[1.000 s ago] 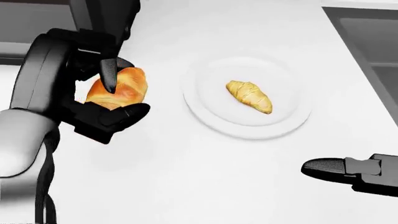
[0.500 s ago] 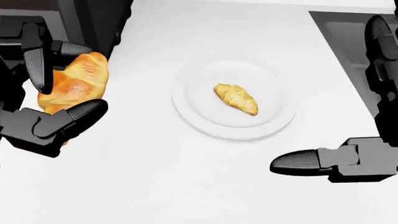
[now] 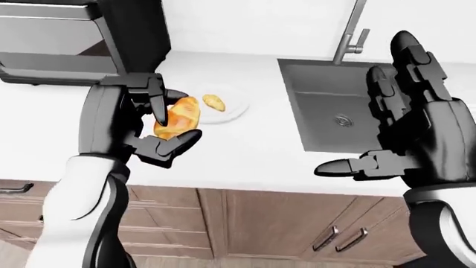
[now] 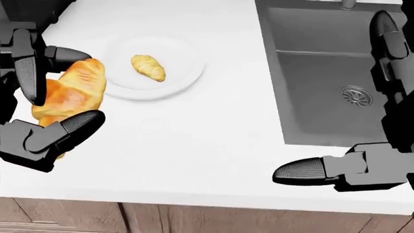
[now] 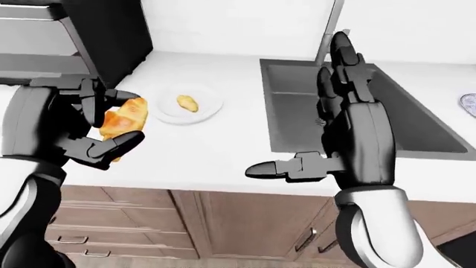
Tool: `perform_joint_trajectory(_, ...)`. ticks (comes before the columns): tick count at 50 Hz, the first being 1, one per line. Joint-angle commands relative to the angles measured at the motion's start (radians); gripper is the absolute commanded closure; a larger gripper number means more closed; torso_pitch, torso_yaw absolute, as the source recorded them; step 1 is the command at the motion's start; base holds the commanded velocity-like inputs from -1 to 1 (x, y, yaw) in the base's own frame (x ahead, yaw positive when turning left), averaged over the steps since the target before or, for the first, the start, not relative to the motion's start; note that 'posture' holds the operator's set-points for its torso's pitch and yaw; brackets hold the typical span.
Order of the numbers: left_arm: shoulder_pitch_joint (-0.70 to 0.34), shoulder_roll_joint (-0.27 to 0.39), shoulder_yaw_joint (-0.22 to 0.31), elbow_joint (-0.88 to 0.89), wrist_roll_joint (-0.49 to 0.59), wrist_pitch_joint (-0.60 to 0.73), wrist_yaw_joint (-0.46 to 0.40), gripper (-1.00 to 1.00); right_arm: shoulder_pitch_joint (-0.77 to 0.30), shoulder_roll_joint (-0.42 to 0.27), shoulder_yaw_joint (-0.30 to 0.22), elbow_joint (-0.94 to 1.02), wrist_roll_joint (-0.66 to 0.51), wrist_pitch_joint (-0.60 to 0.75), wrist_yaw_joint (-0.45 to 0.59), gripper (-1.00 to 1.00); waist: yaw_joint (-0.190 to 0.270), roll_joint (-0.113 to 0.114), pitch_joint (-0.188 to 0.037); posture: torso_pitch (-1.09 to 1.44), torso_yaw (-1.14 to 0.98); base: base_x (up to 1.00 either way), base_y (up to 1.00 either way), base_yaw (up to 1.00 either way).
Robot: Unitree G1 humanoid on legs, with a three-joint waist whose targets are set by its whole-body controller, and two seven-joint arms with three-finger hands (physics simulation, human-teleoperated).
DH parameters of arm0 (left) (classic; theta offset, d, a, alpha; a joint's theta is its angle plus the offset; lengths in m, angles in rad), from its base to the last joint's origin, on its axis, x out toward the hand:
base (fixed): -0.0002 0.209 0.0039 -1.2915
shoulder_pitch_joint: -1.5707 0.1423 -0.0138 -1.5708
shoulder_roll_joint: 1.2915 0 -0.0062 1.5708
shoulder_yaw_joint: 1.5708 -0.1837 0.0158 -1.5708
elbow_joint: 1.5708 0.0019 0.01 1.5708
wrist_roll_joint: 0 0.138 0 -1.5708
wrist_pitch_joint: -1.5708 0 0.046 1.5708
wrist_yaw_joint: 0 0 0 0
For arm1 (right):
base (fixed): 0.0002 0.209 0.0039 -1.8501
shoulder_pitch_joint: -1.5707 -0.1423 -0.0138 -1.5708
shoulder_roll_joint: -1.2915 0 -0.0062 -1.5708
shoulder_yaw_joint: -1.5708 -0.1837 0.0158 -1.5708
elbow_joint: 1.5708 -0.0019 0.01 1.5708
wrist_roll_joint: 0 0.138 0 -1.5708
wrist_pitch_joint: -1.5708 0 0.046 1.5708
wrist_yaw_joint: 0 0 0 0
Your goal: Place the pastries on the plates.
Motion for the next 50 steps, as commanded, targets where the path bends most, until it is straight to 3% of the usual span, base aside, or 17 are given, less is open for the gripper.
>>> perform_joint_trajectory(1,-0.033,0.007,0.005,-0.019,0.0,-0.044,0.0,1.0,-0.024,-0.013,-0.036,-0.005,-0.018,-0.023,-0.002,-1.0,-0.013,0.012,-0.026,0.0,0.0,0.05,-0.95,0.0)
perform_joint_trajectory(8,-0.017,0.002,-0.009,-0.021,0.013,-0.055,-0.002,1.0,-0.041,-0.008,-0.022,-0.005,-0.04,-0.012,0.012,-1.0,0.006,-0.036,-0.016,0.0,0.0,0.09,-0.95,0.0)
perform_joint_trajectory(13,-0.025,0.0,-0.018,-0.022,0.026,-0.046,-0.011,1.0,-0.058,-0.003,-0.032,-0.005,-0.037,0.006,0.021,-1.0,0.017,-0.169,-0.043,0.0,0.0,0.18,-0.95,0.0)
perform_joint_trajectory(14,-0.024,0.001,-0.022,-0.02,0.03,-0.049,-0.012,1.0,-0.056,0.0,-0.03,-0.005,-0.045,0.006,0.026,-1.0,-0.001,-0.136,-0.005,0.0,0.0,0.18,-0.95,0.0)
perform_joint_trajectory(20,-0.029,-0.001,-0.023,-0.014,0.046,-0.049,-0.02,1.0,-0.063,0.014,-0.015,-0.005,-0.074,0.014,0.041,-1.0,-0.016,-0.085,0.009,0.0,0.0,0.18,-0.95,0.0)
perform_joint_trajectory(23,-0.022,-0.001,-0.019,-0.015,0.05,-0.056,-0.028,1.0,-0.062,0.024,-0.012,-0.005,-0.088,0.017,0.05,-1.0,-0.004,-0.009,-0.022,0.0,0.0,0.18,-0.95,0.0)
perform_joint_trajectory(24,-0.019,0.0,-0.018,-0.015,0.053,-0.059,-0.03,1.0,-0.061,0.022,-0.012,-0.005,-0.089,0.017,0.051,-1.0,0.003,-0.019,0.003,0.0,0.0,0.16,-0.95,0.0)
perform_joint_trajectory(30,-0.017,-0.003,-0.019,-0.013,0.062,-0.063,-0.036,1.0,-0.056,0.011,-0.01,-0.005,-0.076,0.007,0.037,-1.0,0.007,-0.022,-0.021,0.0,0.0,0.18,-0.96,0.0)
perform_joint_trajectory(32,-0.019,-0.004,-0.017,-0.013,0.063,-0.063,-0.036,1.0,-0.054,0.007,-0.011,-0.005,-0.073,0.003,0.034,-1.0,0.006,-0.067,-0.013,0.0,0.0,0.18,-0.95,0.0)
perform_joint_trajectory(34,-0.014,-0.004,-0.019,-0.014,0.066,-0.068,-0.036,1.0,-0.05,0.002,-0.009,-0.005,-0.073,0.0,0.035,-1.0,-0.006,-0.161,-0.051,0.0,0.0,0.19,-0.95,0.0)
perform_joint_trajectory(35,-0.014,-0.006,-0.017,-0.015,0.066,-0.068,-0.037,1.0,-0.05,0.001,-0.01,-0.005,-0.072,-0.001,0.034,-1.0,-0.016,-0.121,-0.013,0.0,0.0,0.18,-0.95,0.0)
perform_joint_trajectory(41,-0.009,-0.002,-0.006,-0.025,0.064,-0.062,-0.041,1.0,-0.051,-0.001,-0.007,-0.005,-0.082,0.003,0.04,-1.0,-0.03,-0.074,0.007,0.0,0.0,0.18,-0.95,0.0)
perform_joint_trajectory(44,-0.003,-0.001,-0.004,-0.027,0.064,-0.066,-0.04,1.0,-0.059,0.008,-0.004,-0.005,-0.092,0.01,0.048,-1.0,-0.028,-0.04,-0.001,0.0,0.0,0.17,-0.95,0.0)
perform_joint_trajectory(45,-0.001,-0.002,-0.004,-0.03,0.063,-0.065,-0.04,1.0,-0.055,0.007,0.0,-0.005,-0.102,0.007,0.052,-1.0,-0.009,0.008,-0.024,0.0,0.0,0.18,-0.95,0.0)
perform_joint_trajectory(46,0.003,-0.002,-0.004,-0.03,0.064,-0.067,-0.04,1.0,-0.051,0.012,-0.001,-0.005,-0.106,0.005,0.055,-1.0,-0.006,-0.026,0.005,0.0,0.0,0.17,-0.95,0.0)
perform_joint_trajectory(47,0.002,-0.001,-0.005,-0.029,0.065,-0.068,-0.04,1.0,-0.052,0.031,-0.017,-0.005,-0.098,0.016,0.052,-1.0,-0.012,0.001,0.0,0.0,0.0,0.0,-0.05,0.0)
perform_joint_trajectory(50,0.005,-0.003,-0.007,-0.025,0.066,-0.073,-0.04,1.0,-0.05,0.023,-0.005,-0.005,-0.115,0.018,0.059,-1.0,0.001,-0.085,-0.014,0.0,0.0,0.0,0.0,0.0)
